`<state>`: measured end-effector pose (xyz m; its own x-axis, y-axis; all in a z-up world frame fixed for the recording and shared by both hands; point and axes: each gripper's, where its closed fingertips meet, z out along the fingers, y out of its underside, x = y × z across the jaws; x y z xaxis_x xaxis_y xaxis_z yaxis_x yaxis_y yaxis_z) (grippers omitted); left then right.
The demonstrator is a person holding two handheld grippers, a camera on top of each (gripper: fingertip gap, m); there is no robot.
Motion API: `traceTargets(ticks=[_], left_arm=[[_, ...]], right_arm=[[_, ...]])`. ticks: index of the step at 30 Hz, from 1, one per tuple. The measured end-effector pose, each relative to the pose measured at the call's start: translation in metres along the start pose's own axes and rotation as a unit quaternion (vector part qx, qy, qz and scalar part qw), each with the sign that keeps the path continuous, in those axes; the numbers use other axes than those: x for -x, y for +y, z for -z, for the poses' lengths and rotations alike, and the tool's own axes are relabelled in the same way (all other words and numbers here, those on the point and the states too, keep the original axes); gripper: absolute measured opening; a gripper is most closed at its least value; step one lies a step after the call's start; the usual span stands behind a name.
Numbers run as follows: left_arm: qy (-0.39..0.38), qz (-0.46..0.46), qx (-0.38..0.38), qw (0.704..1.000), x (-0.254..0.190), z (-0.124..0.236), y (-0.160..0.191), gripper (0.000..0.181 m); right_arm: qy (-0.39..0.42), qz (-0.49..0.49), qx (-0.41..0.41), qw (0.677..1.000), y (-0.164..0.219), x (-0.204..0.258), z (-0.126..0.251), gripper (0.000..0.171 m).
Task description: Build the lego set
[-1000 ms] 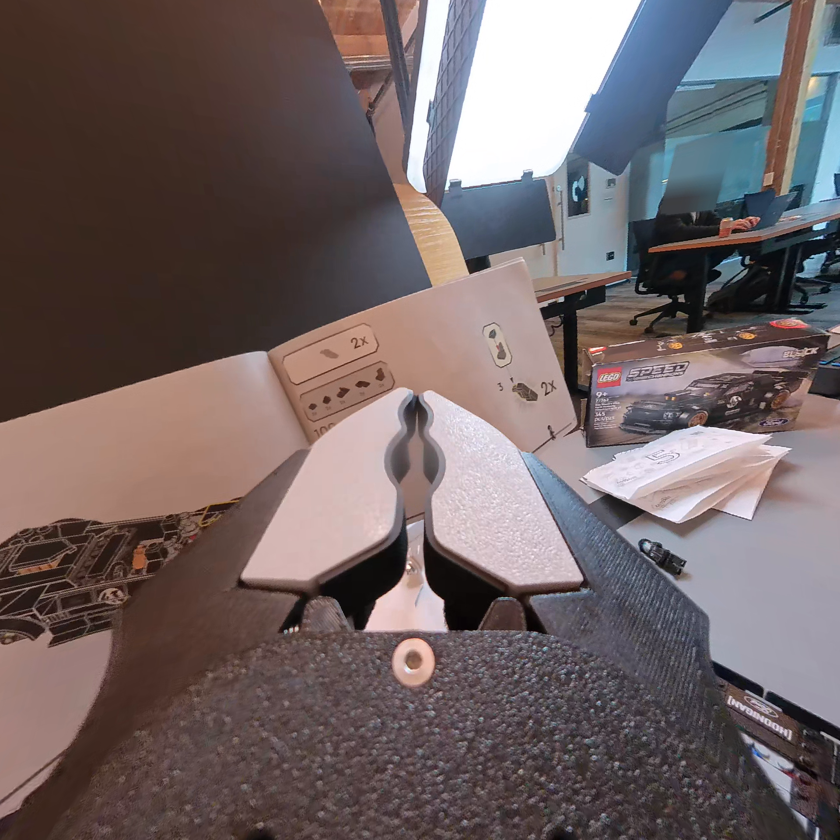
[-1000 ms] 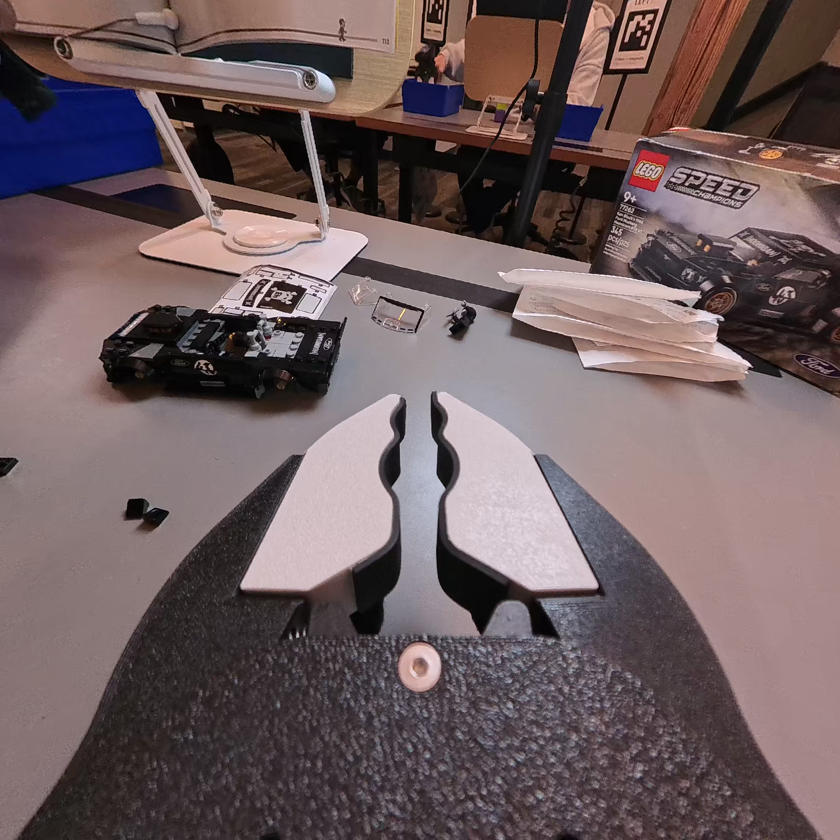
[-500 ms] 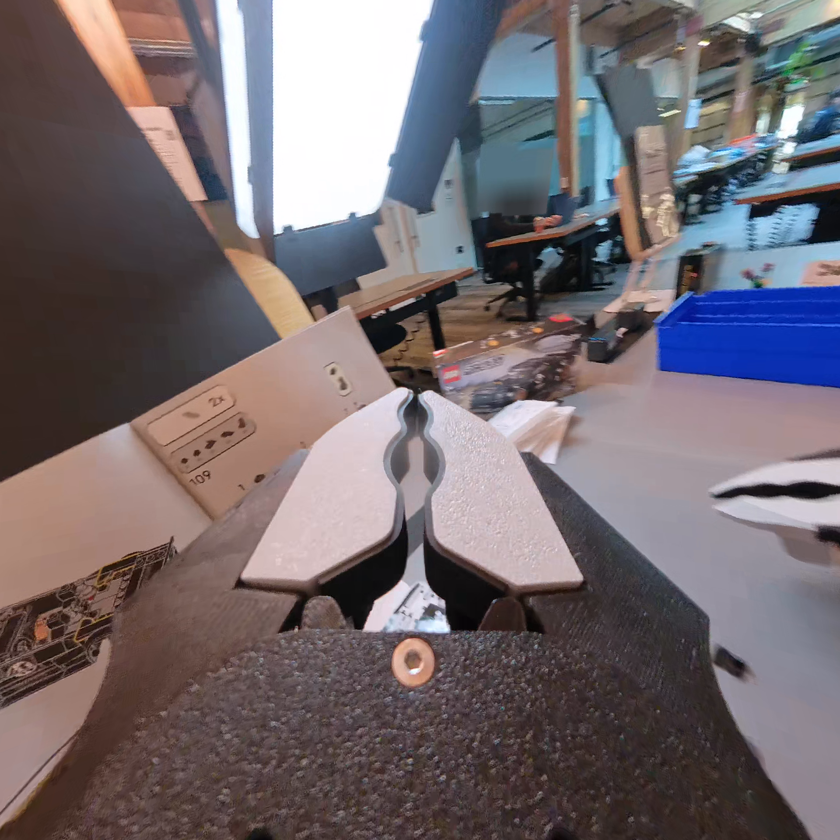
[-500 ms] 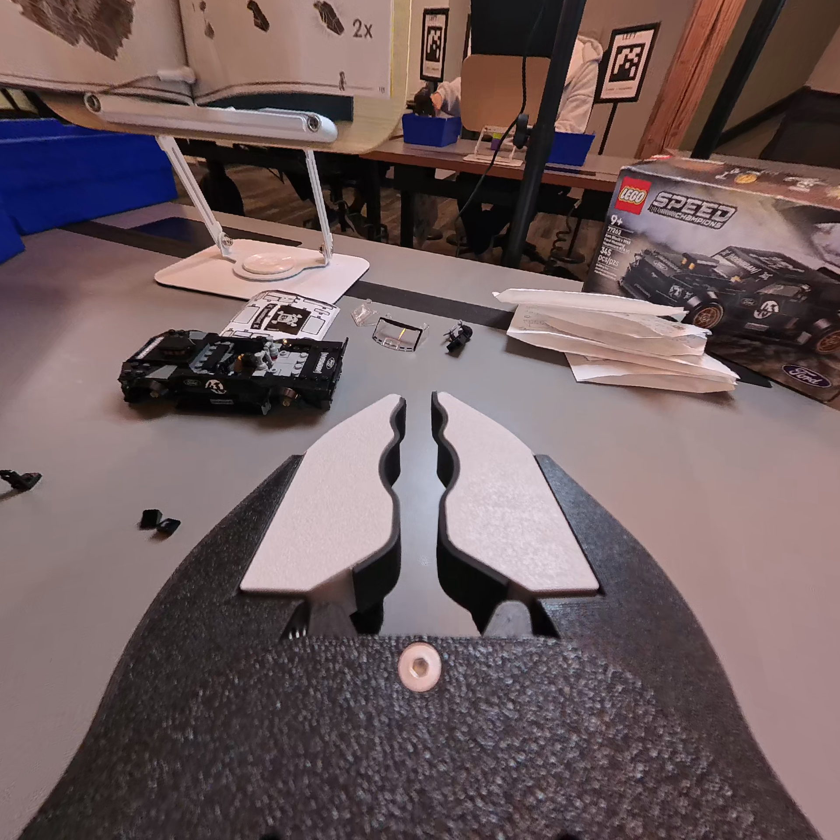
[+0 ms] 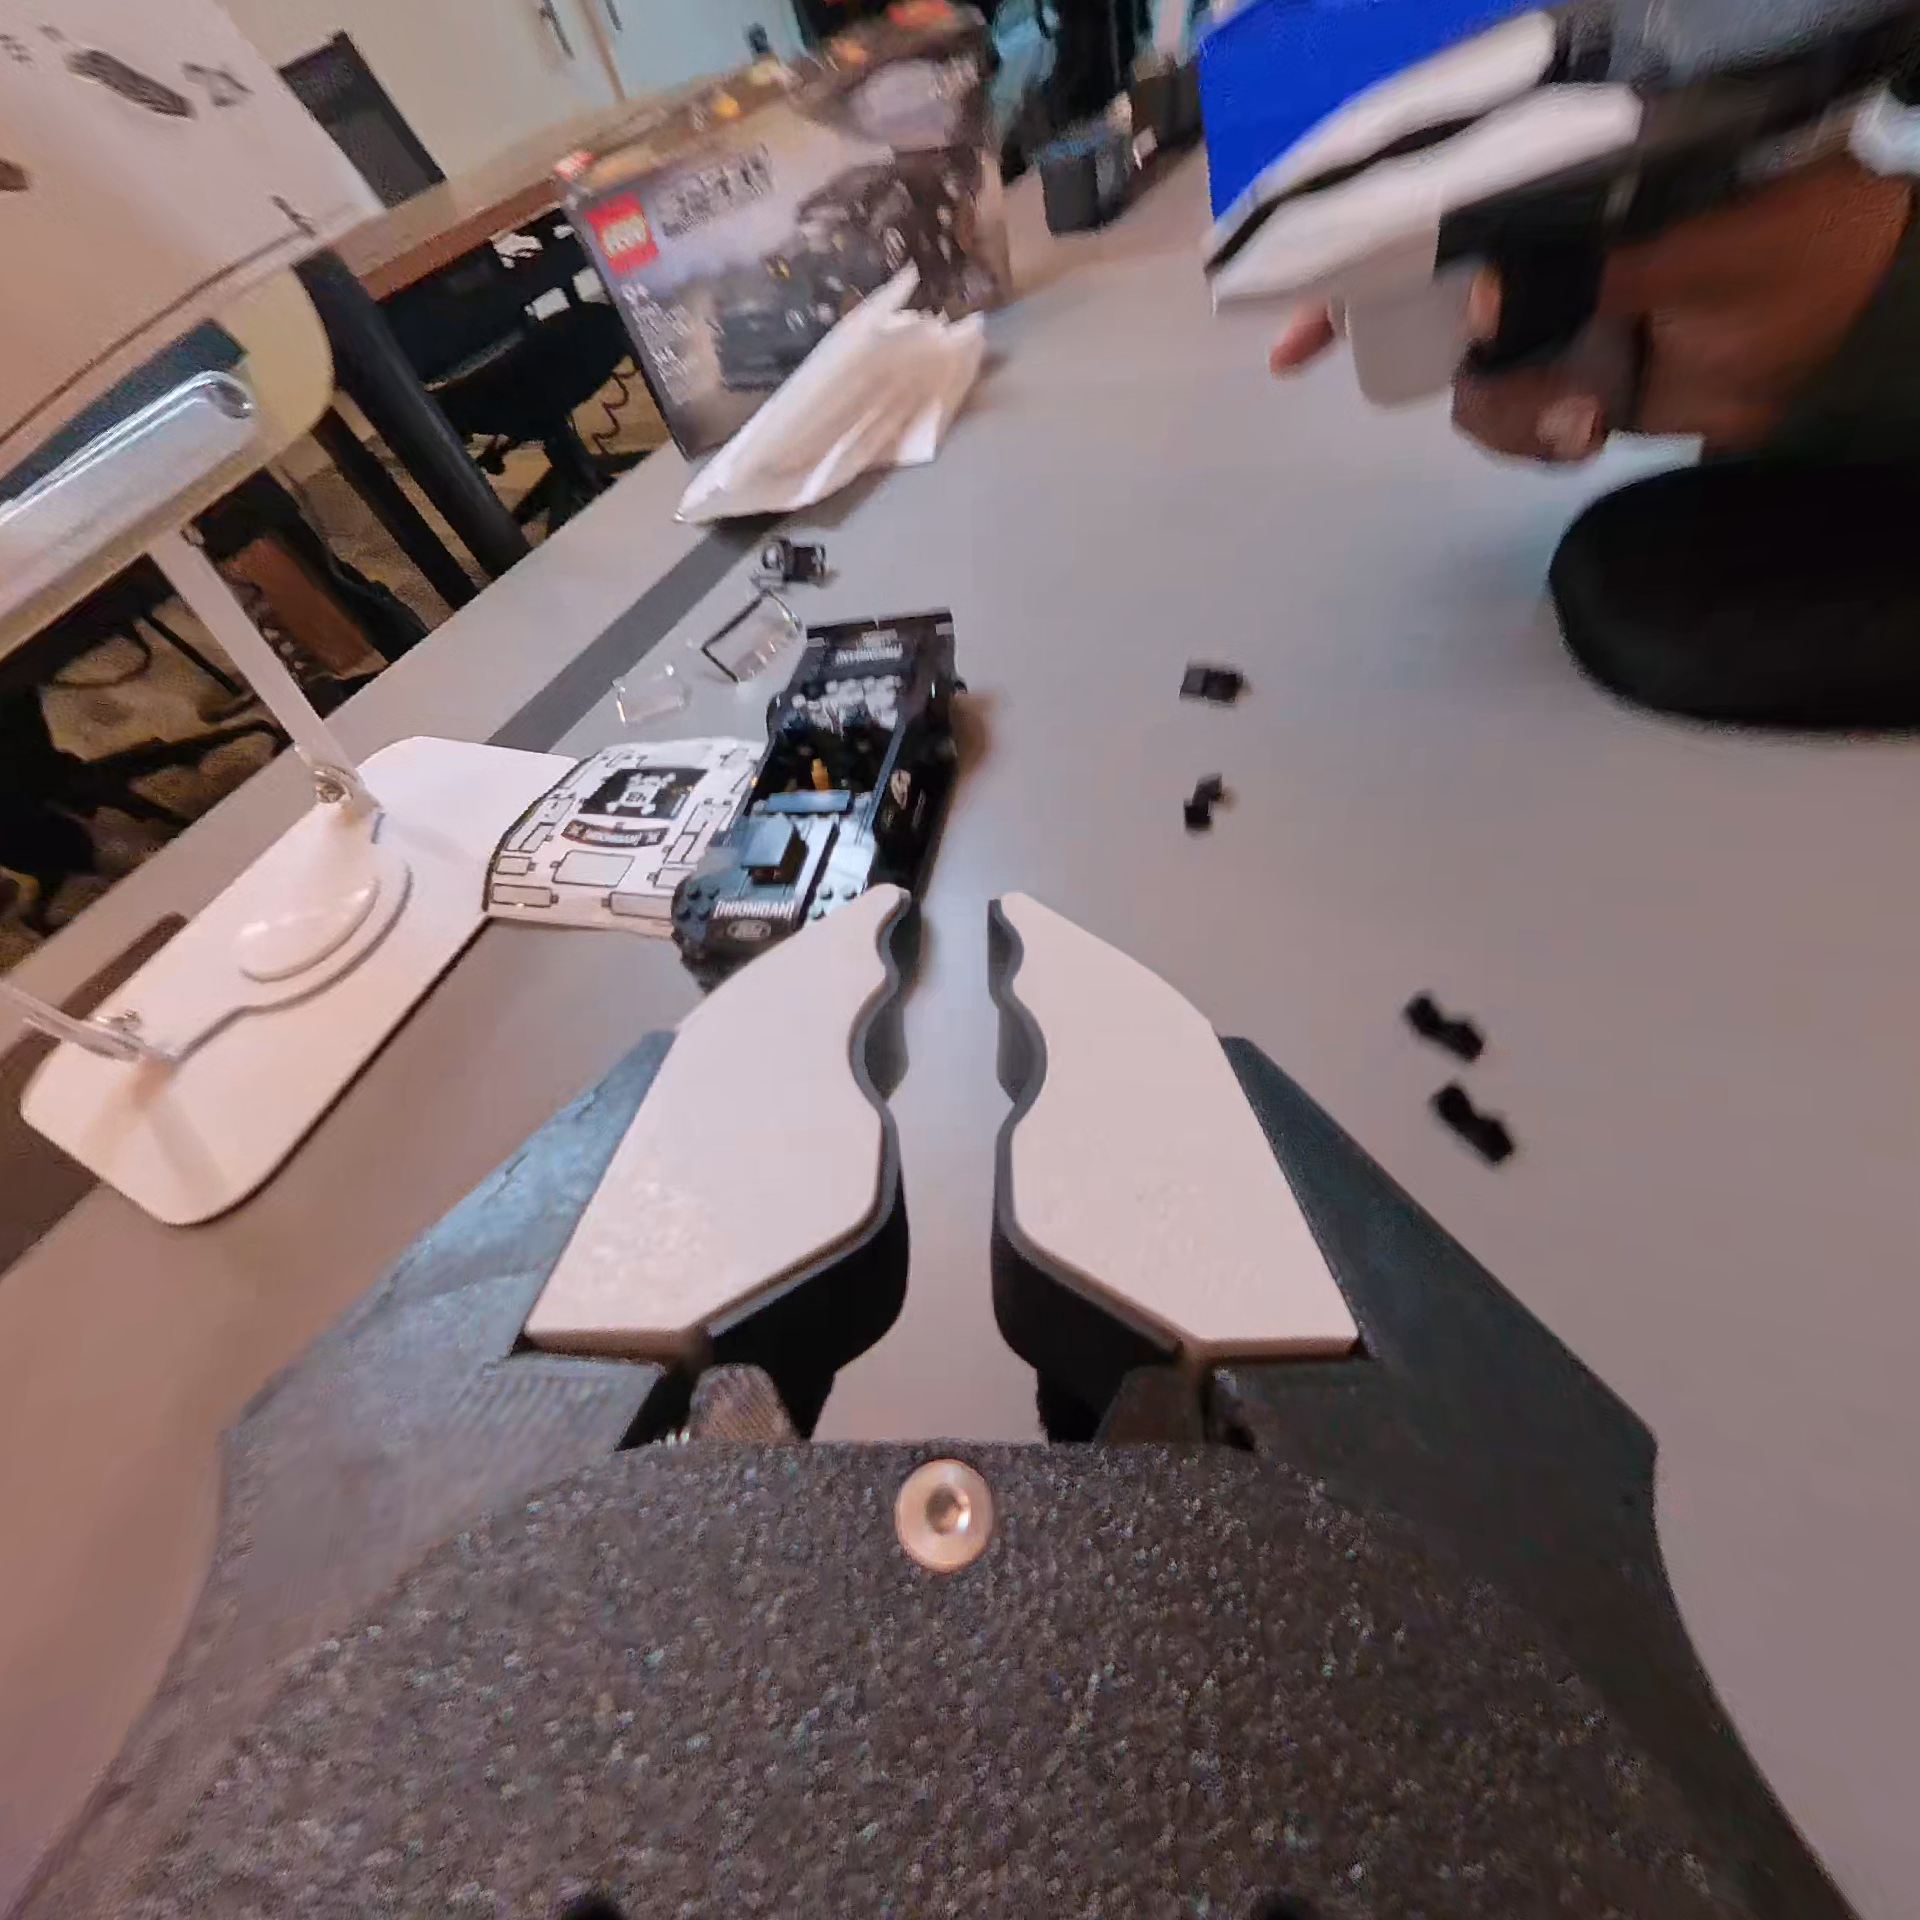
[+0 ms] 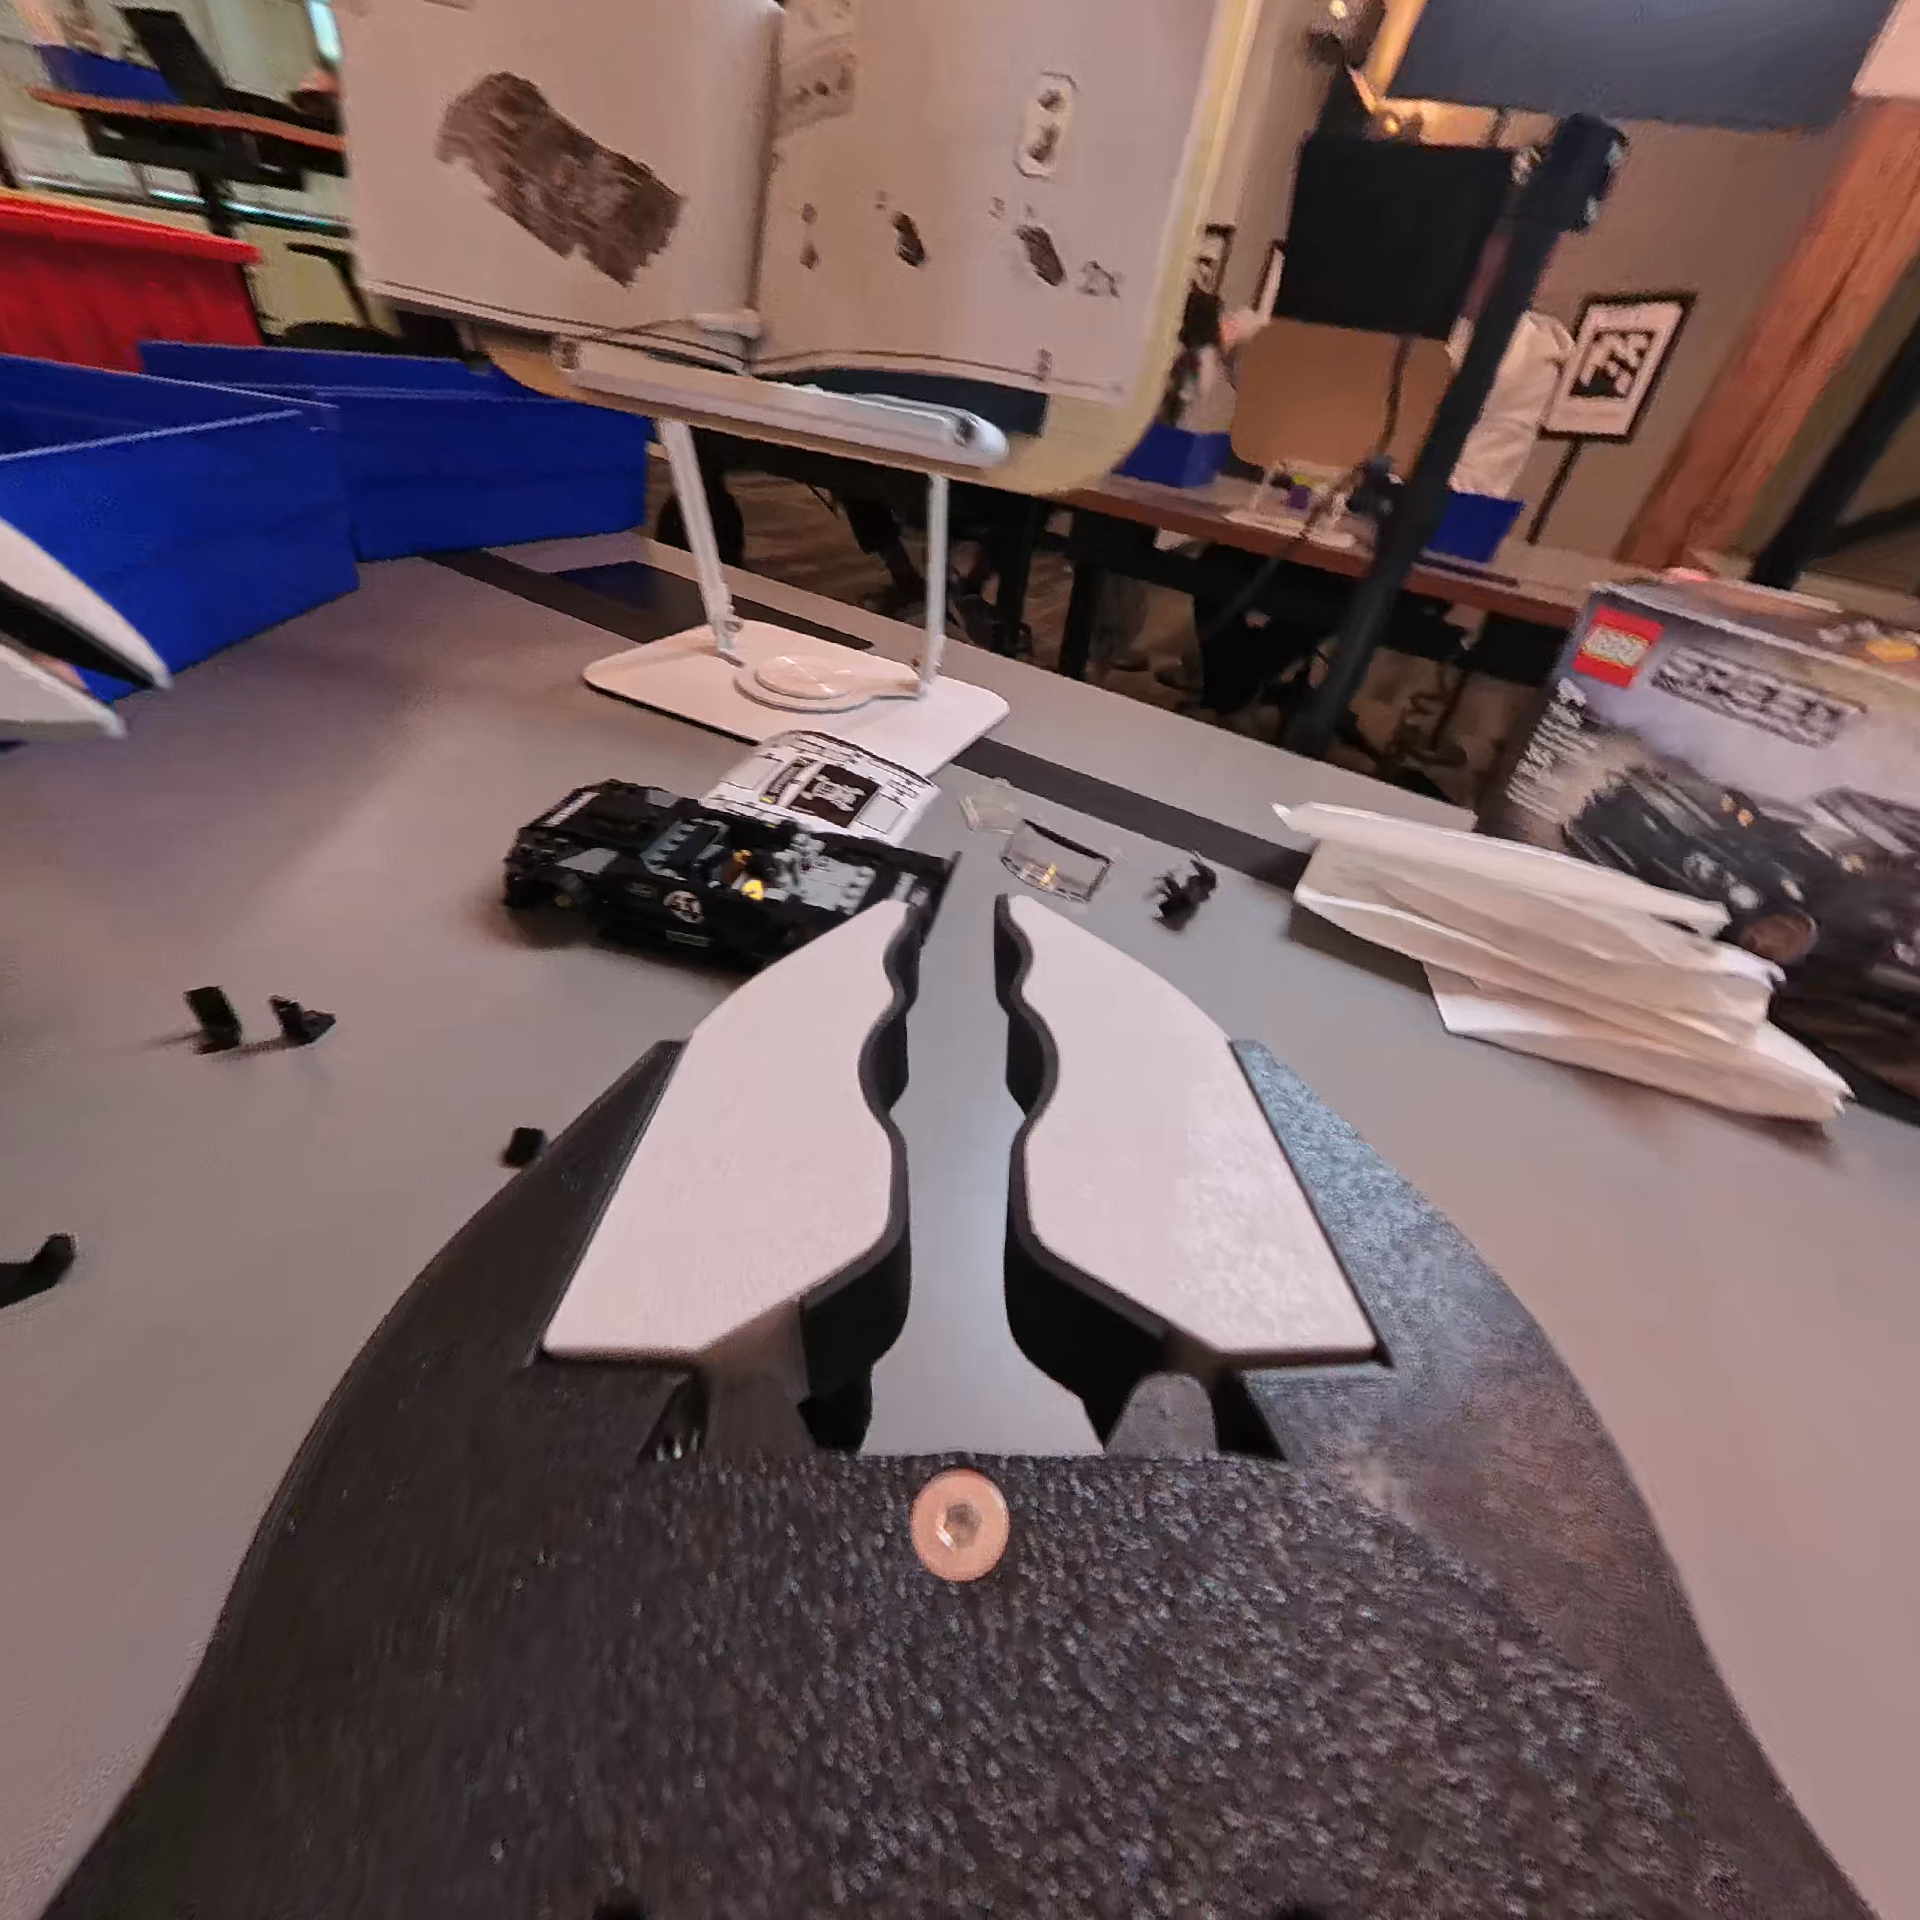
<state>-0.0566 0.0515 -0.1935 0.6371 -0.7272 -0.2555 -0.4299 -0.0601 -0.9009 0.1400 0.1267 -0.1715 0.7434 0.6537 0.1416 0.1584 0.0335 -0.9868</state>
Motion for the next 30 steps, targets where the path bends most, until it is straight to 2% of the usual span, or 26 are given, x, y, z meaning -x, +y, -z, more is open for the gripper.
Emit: traceTargets(ticks=[3, 7, 14, 20, 23, 30], left_arm=[[-0.012, -0.073, 0.009, 0.997, 0.008, 0.000, 0.011, 0.011], [-0.015, -0.037, 0.021, 0.999, 0.024, -0.004, 0.031, 0.013], [-0.003, -0.042, -0.010, 0.999, 0.022, 0.003, 0.017, 0.016], [0.022, -0.059, -0.012, 0.998, 0.010, 0.001, 0.016, 0.014], [0.029, -0.063, -0.008, 0.998, 0.006, -0.002, 0.021, 0.013], [0.043, -0.055, 0.009, 0.998, 0.005, -0.007, 0.032, 0.011]], right_arm=[[-0.056, 0.039, -0.017, 0.998, -0.006, 0.027, 0.001, 0.015], [-0.117, 0.073, 0.017, 0.990, 0.008, 0.057, -0.005, 0.019], [-0.204, 0.110, 0.069, 0.970, 0.032, 0.097, -0.007, 0.020], [-0.311, 0.162, 0.126, 0.928, 0.055, 0.138, 0.004, 0.019], [-0.355, 0.145, 0.142, 0.913, 0.057, 0.152, 0.006, 0.019], [-0.397, 0.122, 0.148, 0.898, 0.052, 0.167, 0.012, 0.019]])
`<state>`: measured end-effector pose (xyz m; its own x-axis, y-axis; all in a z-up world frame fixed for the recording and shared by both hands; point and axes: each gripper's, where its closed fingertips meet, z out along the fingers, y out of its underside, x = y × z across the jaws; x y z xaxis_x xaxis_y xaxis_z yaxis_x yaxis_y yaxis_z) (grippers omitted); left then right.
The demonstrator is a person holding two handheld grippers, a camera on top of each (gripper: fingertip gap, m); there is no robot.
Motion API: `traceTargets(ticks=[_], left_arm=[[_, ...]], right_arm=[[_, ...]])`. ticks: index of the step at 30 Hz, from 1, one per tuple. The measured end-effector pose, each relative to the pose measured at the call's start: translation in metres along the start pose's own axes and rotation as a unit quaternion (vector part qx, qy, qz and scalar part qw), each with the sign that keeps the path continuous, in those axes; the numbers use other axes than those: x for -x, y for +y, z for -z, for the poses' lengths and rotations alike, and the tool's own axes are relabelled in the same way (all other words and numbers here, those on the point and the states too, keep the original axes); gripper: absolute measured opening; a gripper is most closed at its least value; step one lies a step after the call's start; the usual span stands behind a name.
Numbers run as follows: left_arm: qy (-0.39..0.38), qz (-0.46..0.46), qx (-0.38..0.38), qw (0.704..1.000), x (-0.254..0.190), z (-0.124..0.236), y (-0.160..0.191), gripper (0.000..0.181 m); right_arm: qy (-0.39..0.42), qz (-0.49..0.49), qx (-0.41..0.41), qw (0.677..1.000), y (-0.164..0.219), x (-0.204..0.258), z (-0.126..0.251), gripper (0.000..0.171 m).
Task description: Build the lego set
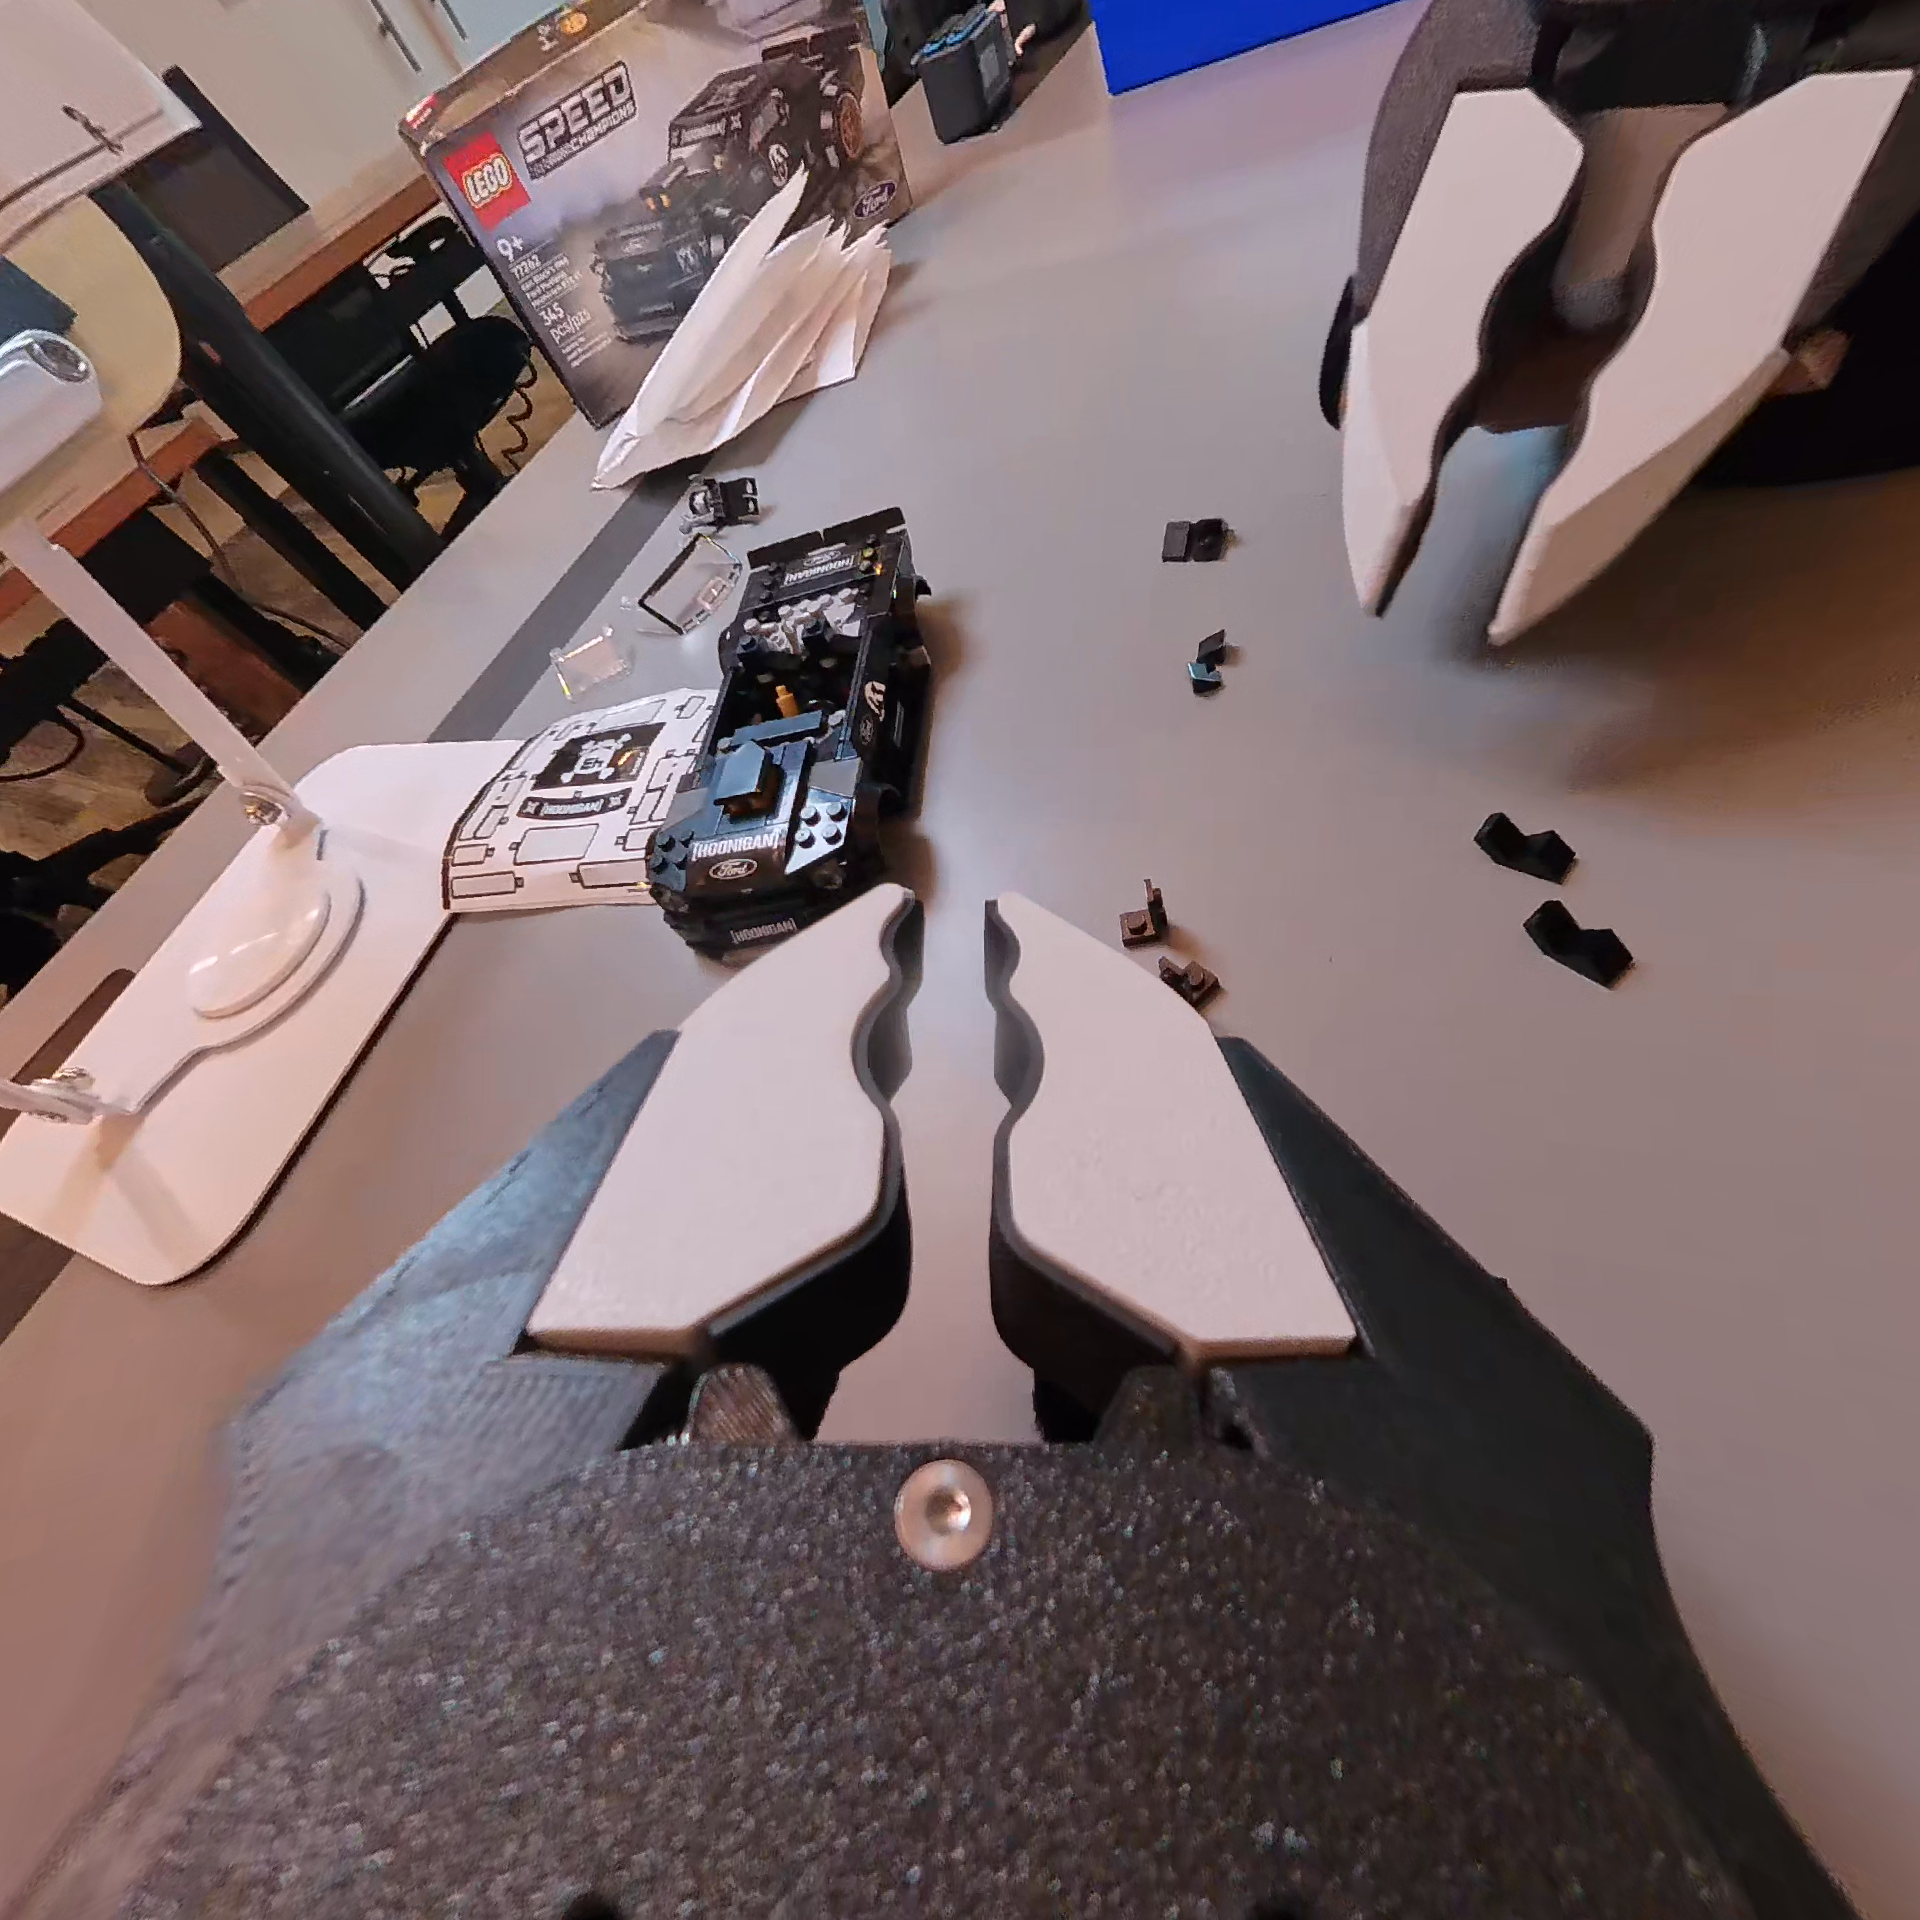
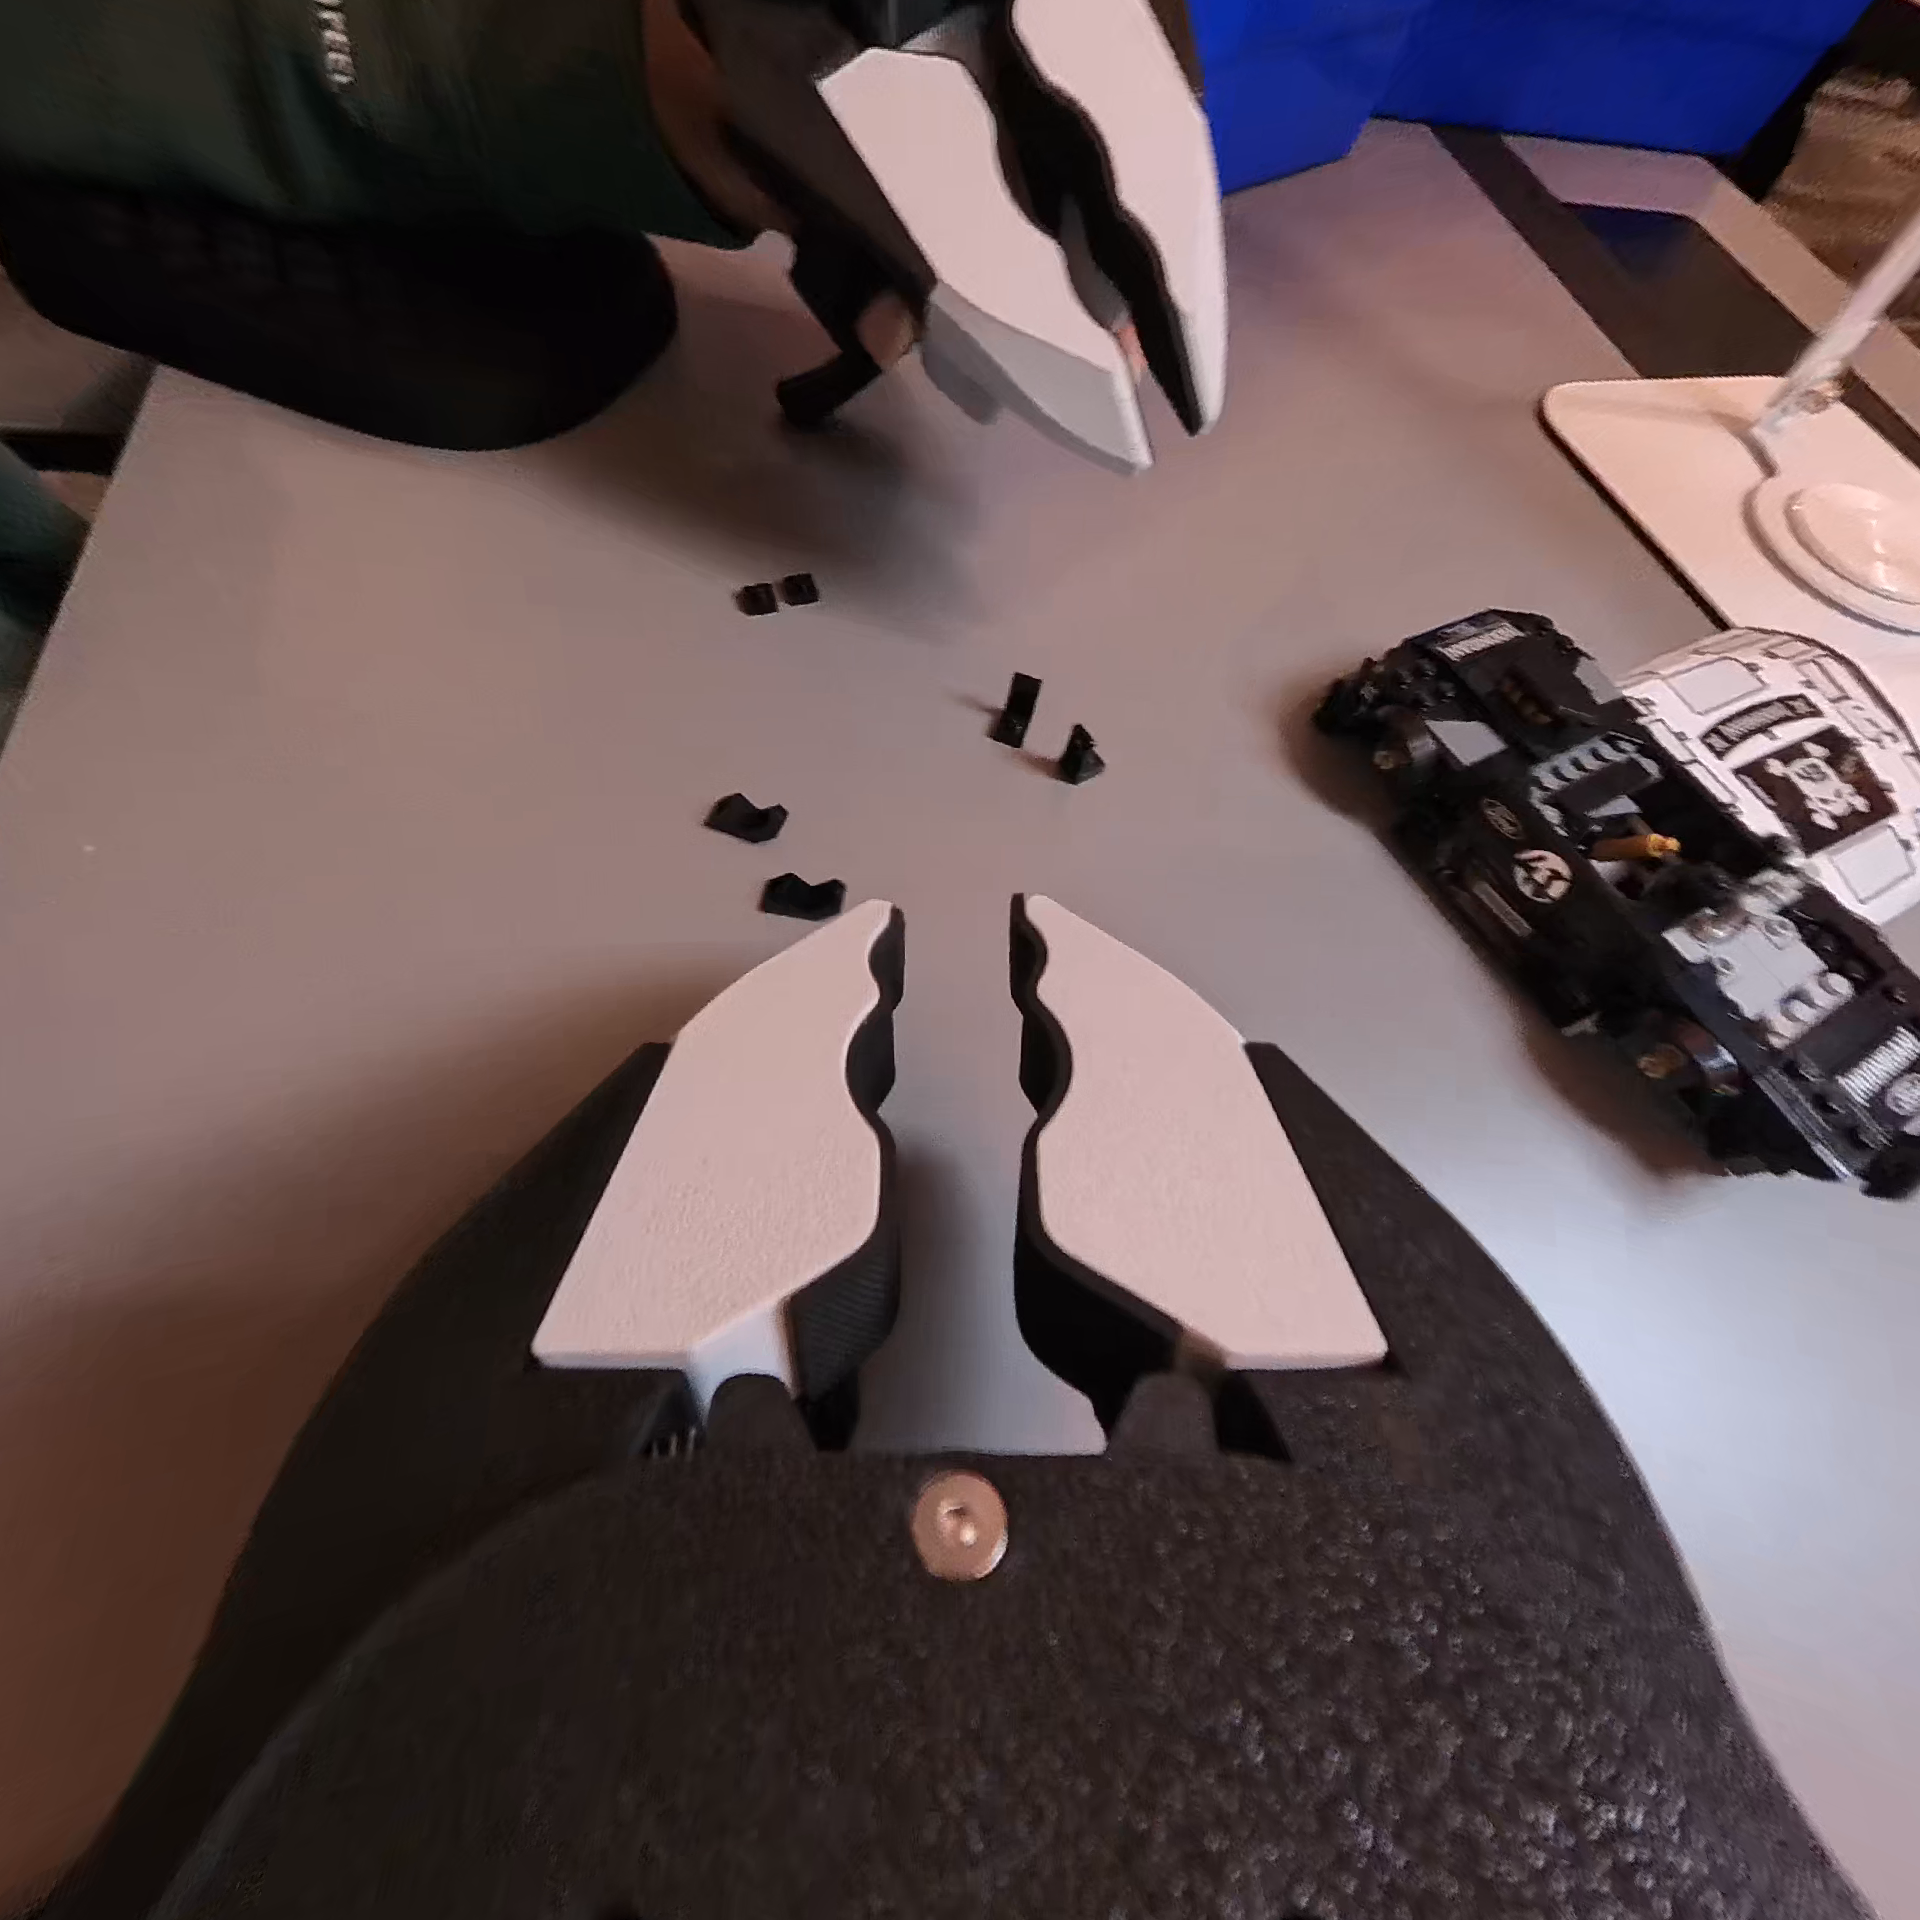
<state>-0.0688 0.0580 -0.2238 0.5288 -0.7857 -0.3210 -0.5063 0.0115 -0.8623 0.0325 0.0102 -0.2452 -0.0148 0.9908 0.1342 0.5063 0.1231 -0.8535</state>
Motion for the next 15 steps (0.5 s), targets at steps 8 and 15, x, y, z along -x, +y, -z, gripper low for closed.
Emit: traceTargets(ticks=[8, 15], left_arm=[[-0.002, -0.005, 0.011, 1.000, -0.001, -0.003, 0.005, 0.011], [-0.004, 0.000, 0.015, 1.000, -0.002, -0.004, 0.006, 0.013]], right_arm=[[0.010, 0.031, 0.039, 0.999, 0.007, 0.006, -0.020, 0.021], [0.078, 0.011, -0.006, 0.997, -0.003, -0.013, -0.011, 0.025]])
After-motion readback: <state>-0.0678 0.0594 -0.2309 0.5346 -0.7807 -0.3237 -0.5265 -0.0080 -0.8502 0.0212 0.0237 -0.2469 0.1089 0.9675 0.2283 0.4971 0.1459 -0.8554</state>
